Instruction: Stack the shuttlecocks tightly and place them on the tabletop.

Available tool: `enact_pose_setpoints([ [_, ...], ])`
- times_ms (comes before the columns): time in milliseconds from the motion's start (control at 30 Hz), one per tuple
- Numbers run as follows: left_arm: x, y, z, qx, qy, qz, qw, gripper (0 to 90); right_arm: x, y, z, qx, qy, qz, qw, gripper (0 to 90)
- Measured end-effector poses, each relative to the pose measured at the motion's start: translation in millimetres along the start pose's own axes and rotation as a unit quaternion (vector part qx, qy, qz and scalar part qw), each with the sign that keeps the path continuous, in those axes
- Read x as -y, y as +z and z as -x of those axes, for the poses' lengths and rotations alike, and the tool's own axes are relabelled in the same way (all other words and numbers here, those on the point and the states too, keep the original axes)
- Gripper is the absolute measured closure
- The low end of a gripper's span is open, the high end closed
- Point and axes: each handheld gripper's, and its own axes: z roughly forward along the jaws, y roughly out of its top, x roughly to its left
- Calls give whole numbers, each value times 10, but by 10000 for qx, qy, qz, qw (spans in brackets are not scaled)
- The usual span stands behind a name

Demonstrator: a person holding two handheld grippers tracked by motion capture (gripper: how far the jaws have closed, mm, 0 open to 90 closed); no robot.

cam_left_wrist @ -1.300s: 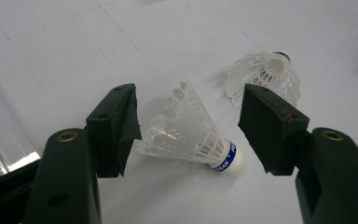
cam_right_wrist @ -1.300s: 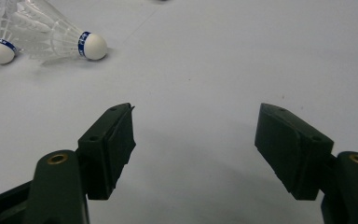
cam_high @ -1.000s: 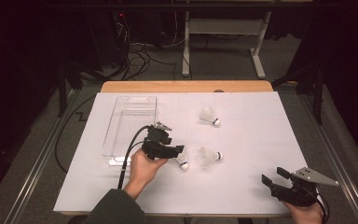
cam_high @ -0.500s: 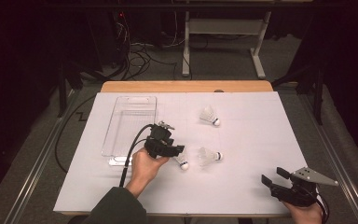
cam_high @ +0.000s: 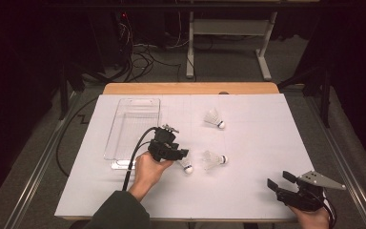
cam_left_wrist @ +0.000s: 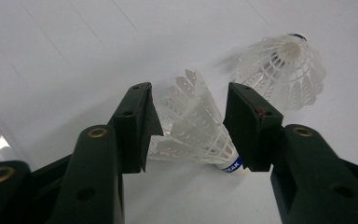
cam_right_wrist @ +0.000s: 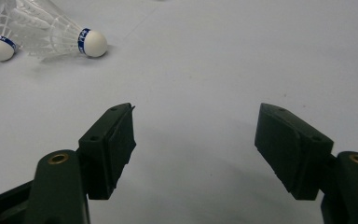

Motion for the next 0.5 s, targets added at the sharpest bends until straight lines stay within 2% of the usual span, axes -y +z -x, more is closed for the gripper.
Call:
enact_pose_setpoints([
  [500,-3,23,-2,140,13,-66,9999,580,1,0,2,-1,14,4,10000,290],
])
